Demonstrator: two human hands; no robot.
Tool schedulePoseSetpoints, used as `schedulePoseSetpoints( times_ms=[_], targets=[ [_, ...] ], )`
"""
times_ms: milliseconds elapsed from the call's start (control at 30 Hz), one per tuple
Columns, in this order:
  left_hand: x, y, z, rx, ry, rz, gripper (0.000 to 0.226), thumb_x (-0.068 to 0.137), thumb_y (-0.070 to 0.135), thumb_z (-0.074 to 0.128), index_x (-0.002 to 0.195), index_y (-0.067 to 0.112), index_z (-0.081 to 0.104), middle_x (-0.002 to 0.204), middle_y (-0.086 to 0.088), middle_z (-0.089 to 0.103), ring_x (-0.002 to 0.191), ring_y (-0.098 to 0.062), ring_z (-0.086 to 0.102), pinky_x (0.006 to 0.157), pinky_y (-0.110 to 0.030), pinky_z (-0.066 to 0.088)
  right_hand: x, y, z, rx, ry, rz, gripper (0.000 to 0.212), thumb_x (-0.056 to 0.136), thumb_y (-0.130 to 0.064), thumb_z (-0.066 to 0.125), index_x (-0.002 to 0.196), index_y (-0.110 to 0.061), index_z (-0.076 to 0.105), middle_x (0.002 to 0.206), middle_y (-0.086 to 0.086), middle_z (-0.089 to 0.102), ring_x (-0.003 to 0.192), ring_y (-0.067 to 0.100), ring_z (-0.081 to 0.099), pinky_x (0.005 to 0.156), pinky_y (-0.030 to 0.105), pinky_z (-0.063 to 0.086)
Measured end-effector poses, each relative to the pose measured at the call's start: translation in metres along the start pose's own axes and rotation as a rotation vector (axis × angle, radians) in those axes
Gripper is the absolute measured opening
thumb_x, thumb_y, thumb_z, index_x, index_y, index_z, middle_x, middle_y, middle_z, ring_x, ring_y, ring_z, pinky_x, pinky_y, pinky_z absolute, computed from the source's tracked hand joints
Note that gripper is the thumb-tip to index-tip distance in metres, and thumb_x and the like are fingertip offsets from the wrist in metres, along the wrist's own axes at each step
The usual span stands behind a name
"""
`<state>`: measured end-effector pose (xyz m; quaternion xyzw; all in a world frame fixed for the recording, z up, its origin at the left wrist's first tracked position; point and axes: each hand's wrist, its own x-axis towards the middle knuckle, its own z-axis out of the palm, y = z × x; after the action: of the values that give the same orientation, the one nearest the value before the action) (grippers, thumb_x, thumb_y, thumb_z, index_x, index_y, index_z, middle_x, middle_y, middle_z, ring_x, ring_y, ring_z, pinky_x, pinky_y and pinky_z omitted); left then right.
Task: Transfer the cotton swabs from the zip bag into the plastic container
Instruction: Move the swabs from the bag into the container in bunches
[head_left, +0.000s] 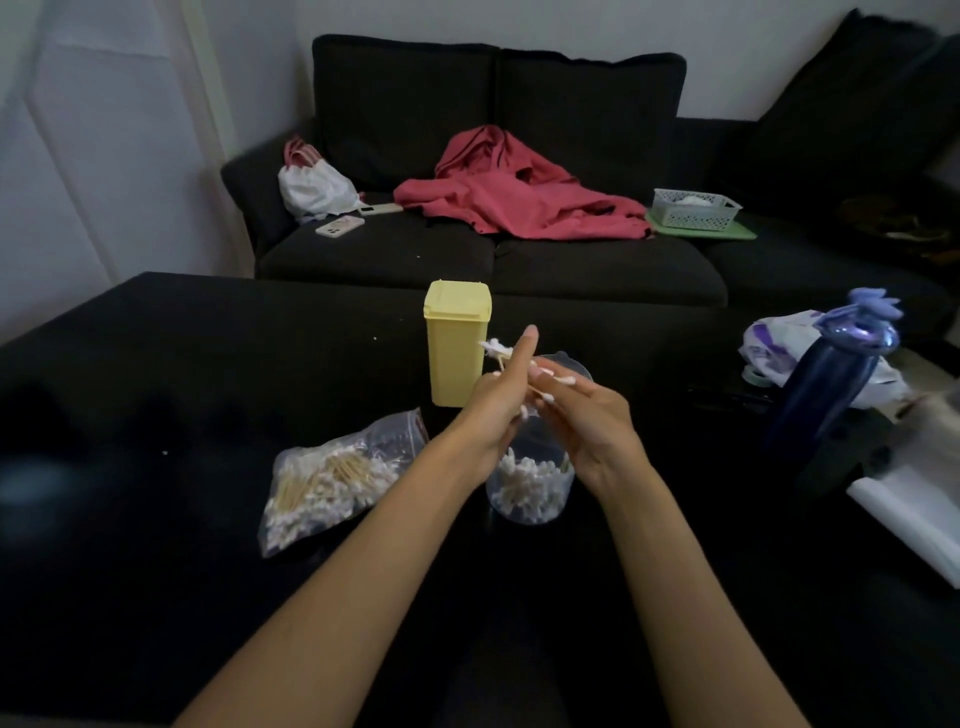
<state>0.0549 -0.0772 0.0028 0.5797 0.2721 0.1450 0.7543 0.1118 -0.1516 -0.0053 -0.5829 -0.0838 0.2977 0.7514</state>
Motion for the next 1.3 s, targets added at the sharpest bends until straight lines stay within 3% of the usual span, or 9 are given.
schedulePoseSetpoints(
  times_ms=[100, 267, 467, 633, 733, 833, 967, 1167, 1300],
  targets=[
    [0.009, 0.001, -0.001, -0.138, 0.019, -0.104, 0.035, 0.090, 0.045, 0.058, 0.094, 0.010, 0.062, 0.096, -0.011, 0.069, 0.091, -0.022, 0.067, 0.092, -0.034, 0.052, 0.000, 0.003, -0.002, -0.210, 0.015, -0.080, 0.017, 0.081, -0.015, 0.070, 0.098, -0.015, 0.073, 0.093, 0.004, 0.073, 0.089, 0.016, 0.070, 0.082, 0.032, 0.058],
    [0.007, 0.009, -0.004, -0.346, 0.046, -0.248, 0.021, 0.100, 0.024, 0.047, 0.094, 0.005, 0.054, 0.079, -0.011, 0.062, 0.055, -0.015, 0.063, 0.052, -0.022, 0.052, 0.000, 0.001, -0.008, -0.459, -0.019, -0.220, 0.018, 0.079, -0.017, 0.074, 0.097, -0.014, 0.074, 0.088, 0.001, 0.074, 0.084, 0.012, 0.071, 0.082, 0.033, 0.058],
    [0.008, 0.003, 0.000, -0.432, 0.006, -0.214, 0.025, 0.100, 0.014, 0.042, 0.091, -0.001, 0.060, 0.064, -0.013, 0.069, 0.054, -0.017, 0.068, 0.061, -0.027, 0.056, -0.001, -0.002, -0.011, -0.632, 0.030, -0.328, 0.015, 0.076, -0.021, 0.077, 0.091, -0.021, 0.075, 0.086, -0.003, 0.073, 0.083, 0.008, 0.069, 0.082, 0.032, 0.058],
    [0.013, 0.007, 0.001, -0.589, 0.090, -0.109, 0.032, 0.102, 0.011, 0.037, 0.131, 0.001, 0.046, 0.123, -0.011, 0.062, 0.119, -0.024, 0.057, 0.084, -0.032, 0.047, -0.003, -0.011, -0.016, -0.763, 0.002, -0.249, 0.036, 0.071, -0.027, 0.081, 0.104, -0.022, 0.068, 0.097, -0.006, 0.065, 0.094, 0.012, 0.064, 0.084, 0.034, 0.056],
    [0.020, 0.009, -0.004, -0.721, 0.162, -0.038, 0.021, 0.102, 0.014, 0.039, 0.114, 0.006, 0.054, 0.103, -0.008, 0.063, 0.096, -0.017, 0.063, 0.080, -0.030, 0.048, -0.004, -0.016, -0.015, -0.546, 0.116, -0.187, 0.028, 0.085, -0.035, 0.065, 0.109, -0.019, 0.063, 0.105, 0.000, 0.064, 0.092, 0.010, 0.063, 0.076, 0.025, 0.054],
    [0.023, 0.003, 0.000, -0.761, 0.166, 0.078, 0.020, 0.101, 0.015, 0.041, 0.084, 0.012, 0.051, 0.068, 0.000, 0.048, 0.058, -0.008, 0.050, 0.071, -0.028, 0.050, -0.007, -0.007, -0.001, 0.064, 0.164, -0.023, 0.034, 0.099, -0.032, 0.041, 0.123, -0.012, 0.056, 0.124, 0.006, 0.059, 0.112, 0.016, 0.058, 0.097, 0.030, 0.045],
    [0.016, 0.000, 0.014, -0.888, -0.003, 0.102, 0.021, 0.101, 0.014, 0.038, 0.083, 0.012, 0.049, 0.056, 0.004, 0.041, 0.047, -0.006, 0.043, 0.073, -0.026, 0.048, -0.007, 0.002, 0.009, 0.444, 0.094, 0.101, 0.043, 0.101, -0.027, 0.035, 0.135, -0.002, 0.045, 0.132, 0.018, 0.054, 0.120, 0.025, 0.055, 0.108, 0.036, 0.039],
    [0.013, 0.014, 0.014, -0.982, -0.137, 0.091, 0.028, 0.101, 0.016, 0.035, 0.076, 0.014, 0.047, 0.051, 0.006, 0.042, 0.042, -0.005, 0.041, 0.061, -0.020, 0.038, -0.008, -0.008, 0.004, 0.510, 0.154, 0.207, 0.039, 0.097, -0.017, 0.037, 0.129, 0.000, 0.050, 0.127, 0.017, 0.058, 0.117, 0.026, 0.055, 0.109, 0.037, 0.037],
    [0.018, 0.024, 0.003, -1.055, -0.126, 0.100, 0.029, 0.101, 0.014, 0.034, 0.074, 0.014, 0.046, 0.057, 0.006, 0.037, 0.046, -0.004, 0.035, 0.057, -0.018, 0.032, -0.015, -0.018, -0.001, 0.275, 0.029, 0.234, 0.021, 0.094, -0.010, 0.049, 0.108, -0.002, 0.062, 0.104, 0.015, 0.068, 0.094, 0.021, 0.066, 0.086, 0.029, 0.053]
  ],
)
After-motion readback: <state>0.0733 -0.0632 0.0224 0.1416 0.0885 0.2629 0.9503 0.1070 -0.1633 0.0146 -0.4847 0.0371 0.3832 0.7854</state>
